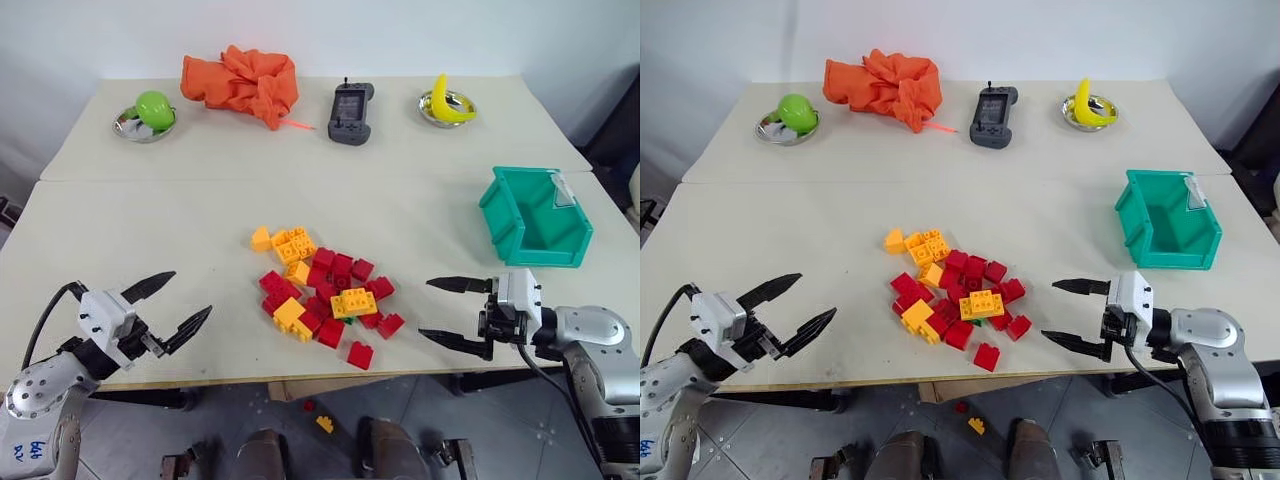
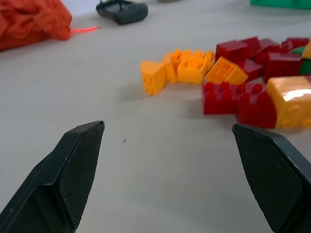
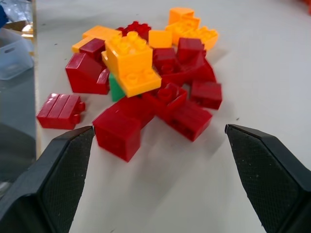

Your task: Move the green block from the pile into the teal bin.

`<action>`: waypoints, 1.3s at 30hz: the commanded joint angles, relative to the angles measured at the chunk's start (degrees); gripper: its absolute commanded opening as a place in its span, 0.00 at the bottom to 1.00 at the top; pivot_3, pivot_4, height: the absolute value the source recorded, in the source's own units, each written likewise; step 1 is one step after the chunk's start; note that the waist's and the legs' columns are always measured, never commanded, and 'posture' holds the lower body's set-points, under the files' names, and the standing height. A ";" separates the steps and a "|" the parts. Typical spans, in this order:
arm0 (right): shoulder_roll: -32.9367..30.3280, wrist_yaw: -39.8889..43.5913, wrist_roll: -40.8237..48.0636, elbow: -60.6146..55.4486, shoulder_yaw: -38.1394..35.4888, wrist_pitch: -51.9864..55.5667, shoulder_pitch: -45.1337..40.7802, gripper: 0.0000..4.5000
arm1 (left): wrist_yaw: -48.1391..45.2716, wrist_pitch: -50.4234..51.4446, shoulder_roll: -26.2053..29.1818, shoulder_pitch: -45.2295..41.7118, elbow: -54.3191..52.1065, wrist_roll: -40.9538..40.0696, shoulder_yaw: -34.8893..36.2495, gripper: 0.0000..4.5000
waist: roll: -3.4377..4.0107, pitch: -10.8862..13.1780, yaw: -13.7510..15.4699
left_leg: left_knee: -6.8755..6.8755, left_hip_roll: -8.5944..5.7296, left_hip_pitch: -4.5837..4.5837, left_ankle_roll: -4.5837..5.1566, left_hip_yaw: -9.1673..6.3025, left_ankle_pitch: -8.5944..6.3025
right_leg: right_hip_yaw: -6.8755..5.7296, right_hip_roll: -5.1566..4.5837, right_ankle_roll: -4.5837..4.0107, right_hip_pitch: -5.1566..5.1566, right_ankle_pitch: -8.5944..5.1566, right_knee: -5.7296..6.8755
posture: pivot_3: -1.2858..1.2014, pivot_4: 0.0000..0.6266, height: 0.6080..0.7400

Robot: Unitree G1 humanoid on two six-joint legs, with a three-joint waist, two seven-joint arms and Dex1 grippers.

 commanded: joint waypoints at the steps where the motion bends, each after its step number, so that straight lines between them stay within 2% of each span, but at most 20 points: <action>1: -0.03 -1.00 0.85 -0.50 -1.55 -0.85 -0.53 1.00 | 1.14 1.96 0.60 -0.96 -1.30 -0.65 -0.32 1.00 | 0.00 0.00 -0.01 | 0.01 0.00 0.01 0.00 0.00 0.00 | 0.01 0.00 0.00 0.00 0.00 0.02 | 0.52 0.24 1.00; 5: -1.45 -0.82 6.78 -6.04 -1.34 7.53 -1.73 1.00 | -3.27 3.89 1.93 -1.83 -2.63 -4.07 -1.23 1.00 | 0.00 0.00 -0.03 | -0.01 0.00 -0.01 0.00 -0.01 0.00 | 0.00 0.00 -0.01 -0.01 0.00 0.01 | 0.52 0.24 1.00; 8: -4.63 1.38 12.82 -12.31 -0.02 17.37 -0.08 0.87 | -13.86 5.87 6.65 1.27 -4.34 -6.87 -3.75 1.00 | 0.01 0.00 -0.04 | -0.02 0.00 -0.02 0.00 0.00 0.00 | 0.00 0.00 -0.01 -0.03 0.00 0.01 | 0.52 0.24 1.00; 13: -7.17 3.37 11.00 -19.05 7.33 21.82 -0.10 0.50 | -19.30 -1.44 6.96 1.88 -2.06 -4.27 -5.08 1.00 | 0.01 -0.01 -0.04 | -0.04 0.03 -0.02 0.01 -0.04 -0.01 | -0.01 0.01 -0.05 -0.03 -0.02 -0.04 | 0.52 0.24 1.00; 17: -3.78 0.87 5.53 -18.29 16.62 23.70 -4.80 0.22 | -20.33 -1.73 6.80 1.21 -1.24 -4.11 -6.42 1.00 | 0.01 -0.01 -0.09 | 0.01 0.02 -0.03 0.01 -0.03 -0.01 | 0.00 0.00 -0.05 -0.02 -0.01 -0.02 | 0.52 0.24 1.00; 20: -0.58 -1.75 -1.06 -15.63 21.85 20.73 -7.65 0.00 | -19.37 -1.40 6.22 0.31 -1.15 -4.18 -6.85 1.00 | 0.01 -0.01 -0.12 | 0.00 0.02 -0.03 0.01 -0.04 -0.01 | -0.01 0.01 -0.06 -0.04 -0.01 0.02 | 0.52 0.24 1.00; 24: 8.91 -9.12 -8.72 -9.24 27.32 16.95 -13.31 0.00 | -18.34 -0.82 5.71 0.75 -1.87 -4.11 -7.52 1.00 | -0.03 -0.03 -0.23 | 0.03 0.02 -0.05 0.01 -0.03 -0.01 | -0.02 0.01 -0.05 -0.04 -0.01 0.04 | 0.52 0.24 1.00; 27: 13.16 -12.25 -10.08 -5.62 26.24 15.58 -16.09 0.00 | -17.31 -0.50 5.51 1.29 -2.38 -4.15 -7.44 1.00 | 0.00 -0.02 -0.35 | 0.01 0.02 -0.05 -0.02 -0.01 0.00 | -0.01 0.01 -0.06 -0.09 -0.01 0.10 | 0.52 0.24 1.00; 32: 13.37 -14.89 -13.41 6.82 22.31 9.91 -22.76 0.00 | -14.83 0.05 4.78 1.62 -2.49 -4.72 -6.54 1.00 | 0.00 -0.02 -0.10 | 0.06 0.01 -0.08 -0.01 -0.01 0.00 | -0.01 0.00 -0.04 -0.07 0.00 0.06 | 0.52 0.24 1.00; 39: 14.60 -11.38 -8.09 16.69 15.51 8.94 -28.22 0.00 | -14.01 0.71 4.20 -0.01 -2.26 -4.67 -8.00 1.00 | 0.01 -0.01 -0.31 | 0.00 0.02 -0.06 -0.01 0.00 0.00 | -0.02 0.01 -0.05 -0.08 -0.01 0.08 | 0.52 0.24 1.00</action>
